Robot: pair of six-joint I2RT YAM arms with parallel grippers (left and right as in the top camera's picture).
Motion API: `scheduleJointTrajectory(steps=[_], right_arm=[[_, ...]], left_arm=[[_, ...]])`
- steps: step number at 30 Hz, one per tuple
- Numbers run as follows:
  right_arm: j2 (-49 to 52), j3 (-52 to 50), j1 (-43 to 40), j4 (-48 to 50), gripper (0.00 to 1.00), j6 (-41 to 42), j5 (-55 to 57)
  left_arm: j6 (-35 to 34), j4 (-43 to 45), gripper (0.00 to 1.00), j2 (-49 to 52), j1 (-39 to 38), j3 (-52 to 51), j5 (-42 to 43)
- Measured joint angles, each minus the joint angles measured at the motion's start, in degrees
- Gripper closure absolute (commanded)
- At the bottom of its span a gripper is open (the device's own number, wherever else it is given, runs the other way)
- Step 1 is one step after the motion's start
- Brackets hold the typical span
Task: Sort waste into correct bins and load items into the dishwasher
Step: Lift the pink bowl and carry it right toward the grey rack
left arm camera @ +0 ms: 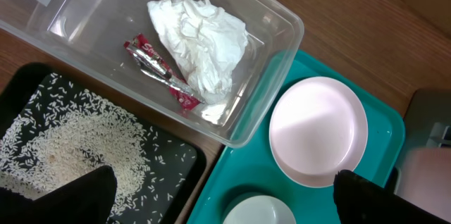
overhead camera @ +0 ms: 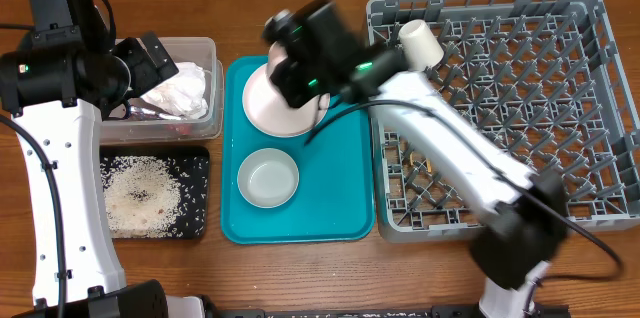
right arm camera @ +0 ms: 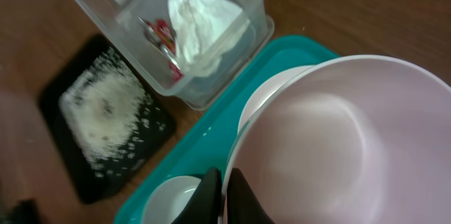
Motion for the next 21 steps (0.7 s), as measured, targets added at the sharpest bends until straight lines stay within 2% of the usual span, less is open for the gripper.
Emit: scheduleJointTrajectory(steps=[5, 11, 18, 21], right_arm=[[-5.7, 0.1, -10.6, -3.6, 0.96, 4.6, -12.6], [-5.8, -1.9, -24.5, -6.4, 0.96, 7.2, -29.8], [-5.8, -12.0, -34.6, -1.0, 0.96, 7.9, -49.6], [-5.8, -16.7, -37.3, 1.2, 0.96, 8.0, -54.8]], left_arm=[[0.0, 0.0, 0.00, 0.0, 0.0, 0.0, 0.0], [0.0, 0.0, 0.00, 0.0, 0.0, 0.0, 0.0], [0.0, 0.0, 0.00, 0.0, 0.0, 0.0, 0.0], [0.0, 0.0, 0.00, 0.0, 0.0, 0.0, 0.0]])
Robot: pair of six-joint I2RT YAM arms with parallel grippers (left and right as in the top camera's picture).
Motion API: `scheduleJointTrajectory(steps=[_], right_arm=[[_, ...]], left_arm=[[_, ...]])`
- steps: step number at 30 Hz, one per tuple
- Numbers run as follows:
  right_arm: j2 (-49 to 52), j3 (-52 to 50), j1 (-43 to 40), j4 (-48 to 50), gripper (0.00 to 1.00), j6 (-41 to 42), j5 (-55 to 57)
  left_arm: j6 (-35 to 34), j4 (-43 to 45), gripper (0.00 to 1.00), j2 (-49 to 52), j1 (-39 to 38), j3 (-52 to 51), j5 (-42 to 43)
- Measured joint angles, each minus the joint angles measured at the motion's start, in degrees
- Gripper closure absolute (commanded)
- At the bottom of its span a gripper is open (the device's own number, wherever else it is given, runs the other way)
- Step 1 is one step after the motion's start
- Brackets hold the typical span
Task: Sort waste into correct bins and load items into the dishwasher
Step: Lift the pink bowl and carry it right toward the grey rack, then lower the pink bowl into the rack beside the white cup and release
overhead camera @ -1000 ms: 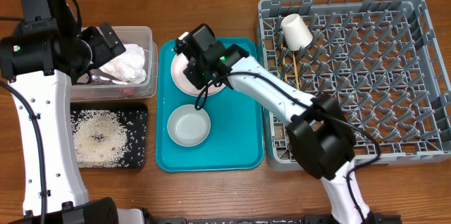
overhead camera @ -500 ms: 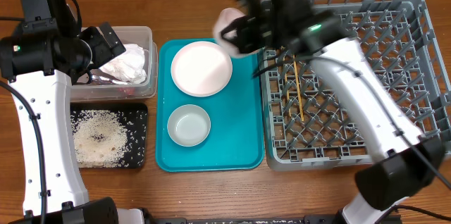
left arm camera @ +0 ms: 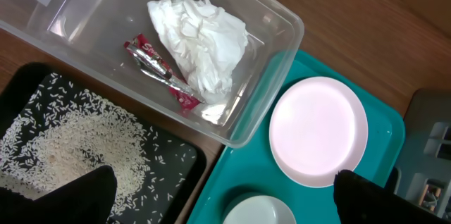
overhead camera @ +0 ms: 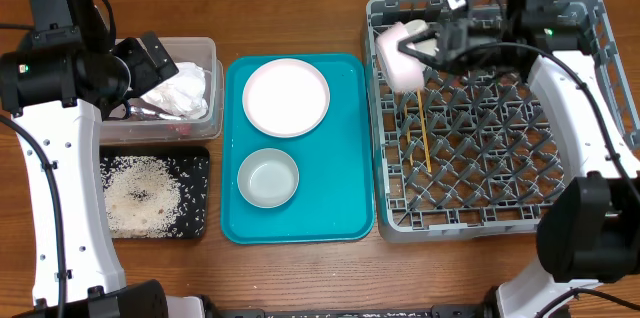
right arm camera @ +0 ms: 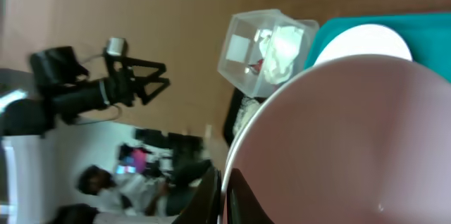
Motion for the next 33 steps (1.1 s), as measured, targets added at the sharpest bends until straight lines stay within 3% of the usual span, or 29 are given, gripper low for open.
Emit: scheduleJointTrajectory(steps=[7, 12, 33], right_arm=[[0.1, -10.1, -3.8, 7.4, 0.96, 0.6, -6.6], [0.1, -11.5, -3.5, 11.2, 0.96, 2.2, -7.9], [0.1, -11.8, 1.7, 16.6, 0.96, 7.0, 2.7]], left_arm=[[0.0, 0.0, 0.00, 0.0, 0.0, 0.0, 0.0], [0.0, 0.0, 0.00, 0.0, 0.0, 0.0, 0.0], [0.0, 0.0, 0.00, 0.0, 0.0, 0.0, 0.0]])
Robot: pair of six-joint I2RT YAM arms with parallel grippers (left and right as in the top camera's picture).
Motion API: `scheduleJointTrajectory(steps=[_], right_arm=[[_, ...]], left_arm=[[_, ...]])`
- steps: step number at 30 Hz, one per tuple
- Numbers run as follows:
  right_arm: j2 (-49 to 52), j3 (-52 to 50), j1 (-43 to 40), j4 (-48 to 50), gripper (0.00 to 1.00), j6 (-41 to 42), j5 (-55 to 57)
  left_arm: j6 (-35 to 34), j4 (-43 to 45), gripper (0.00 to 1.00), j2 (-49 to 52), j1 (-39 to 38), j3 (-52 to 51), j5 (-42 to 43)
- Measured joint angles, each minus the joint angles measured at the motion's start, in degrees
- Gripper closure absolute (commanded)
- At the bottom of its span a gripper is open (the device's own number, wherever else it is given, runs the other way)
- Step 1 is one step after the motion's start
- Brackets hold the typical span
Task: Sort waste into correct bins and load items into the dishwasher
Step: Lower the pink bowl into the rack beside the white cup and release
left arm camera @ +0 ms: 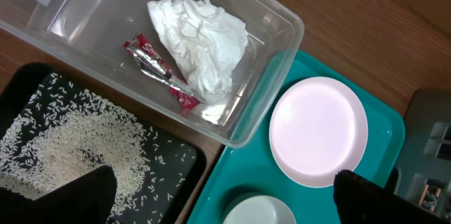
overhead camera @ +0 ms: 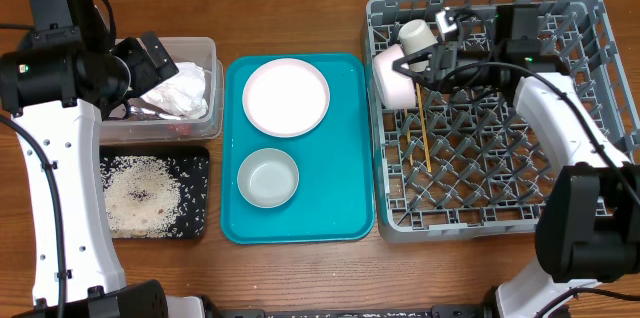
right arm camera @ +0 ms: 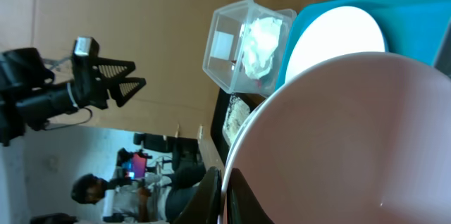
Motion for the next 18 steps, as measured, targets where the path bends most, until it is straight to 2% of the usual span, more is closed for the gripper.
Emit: scheduleJointTrajectory(steps=[13, 18], right_arm=[[0.1, -0.1, 1.1, 0.6, 0.96, 1.3, 3.0], [0.2, -2.1, 1.0, 4.9, 0.96, 2.6, 2.9]], left_arm=[[0.0, 0.0, 0.00, 0.0, 0.0, 0.0, 0.0], [0.0, 0.0, 0.00, 0.0, 0.0, 0.0, 0.0]])
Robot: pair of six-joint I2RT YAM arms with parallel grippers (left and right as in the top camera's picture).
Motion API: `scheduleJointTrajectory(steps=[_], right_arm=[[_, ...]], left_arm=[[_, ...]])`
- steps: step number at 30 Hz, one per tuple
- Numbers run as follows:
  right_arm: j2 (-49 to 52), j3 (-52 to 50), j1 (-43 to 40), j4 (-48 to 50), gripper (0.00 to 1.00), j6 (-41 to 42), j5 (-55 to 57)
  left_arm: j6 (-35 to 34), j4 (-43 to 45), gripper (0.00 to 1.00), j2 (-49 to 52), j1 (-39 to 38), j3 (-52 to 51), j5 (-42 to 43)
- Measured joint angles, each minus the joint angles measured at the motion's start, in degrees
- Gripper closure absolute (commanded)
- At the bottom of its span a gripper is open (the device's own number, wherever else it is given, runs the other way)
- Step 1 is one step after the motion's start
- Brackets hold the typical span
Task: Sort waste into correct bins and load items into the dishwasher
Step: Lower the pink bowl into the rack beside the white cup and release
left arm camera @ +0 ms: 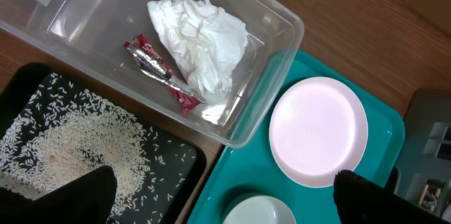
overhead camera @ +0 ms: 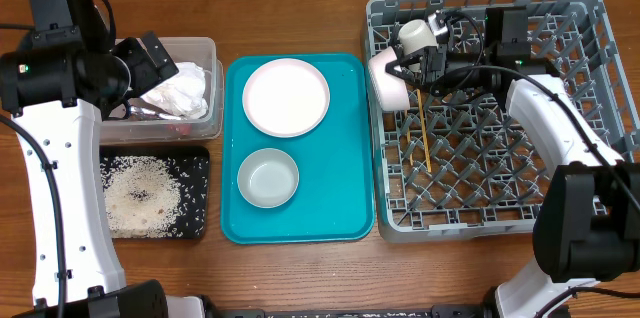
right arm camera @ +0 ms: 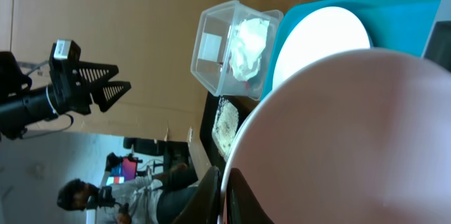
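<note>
My right gripper [overhead camera: 414,66] is shut on the rim of a pink bowl [overhead camera: 385,80]. The bowl is tipped on edge at the far-left side of the grey dishwasher rack [overhead camera: 520,198], just in front of a white cup [overhead camera: 415,33]. In the right wrist view the pink bowl [right arm camera: 352,132] fills the frame, with the right gripper [right arm camera: 224,189] pinching its rim. A white plate [overhead camera: 286,97] and a small pale bowl [overhead camera: 268,178] lie on the teal tray [overhead camera: 345,213]. My left gripper [left arm camera: 222,199] hangs open above the bins.
A clear bin [overhead camera: 195,53] holds a crumpled tissue [left arm camera: 197,41] and a red wrapper [left arm camera: 158,69]. In front of it a black tray [overhead camera: 195,163] holds scattered rice. A yellow stick [overhead camera: 424,133] lies among the rack's pegs.
The pink bowl and my right gripper have shifted slightly left and lower at the rack's left side. The left arm, plate and small bowl have not moved.
My right gripper first held the pink bowl over the plate on the teal tray. Then it held the bowl above the rack's far-left corner by the cup. After that the bowl stood on edge lower among the pegs, and now sits a little further left.
</note>
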Motion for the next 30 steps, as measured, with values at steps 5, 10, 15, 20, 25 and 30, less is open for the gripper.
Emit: scheduleJointTrajectory(steps=[5, 10, 15, 20, 25, 30], right_arm=[[0.0, -3.9, -0.3, 9.2, 0.96, 4.3, 0.4], [0.0, -5.7, -1.2, 12.6, 0.96, 8.8, -0.5], [0.1, -6.9, -2.4, 22.5, 0.96, 17.9, -3.2], [0.3, -7.4, -3.1, 32.8, 0.96, 34.4, -6.3], [0.3, -7.5, -3.1, 28.0, 0.96, 39.5, -5.9], [0.3, -8.7, -3.6, 24.4, 0.96, 38.9, -4.0]], left_arm=[[0.0, 0.0, 0.00, 0.0, 0.0, 0.0, 0.0], [0.0, 0.0, 0.00, 0.0, 0.0, 0.0, 0.0], [0.0, 0.0, 0.00, 0.0, 0.0, 0.0, 0.0], [0.0, 0.0, 0.00, 0.0, 0.0, 0.0, 0.0], [0.0, 0.0, 0.00, 0.0, 0.0, 0.0, 0.0], [0.0, 0.0, 0.00, 0.0, 0.0, 0.0, 0.0]])
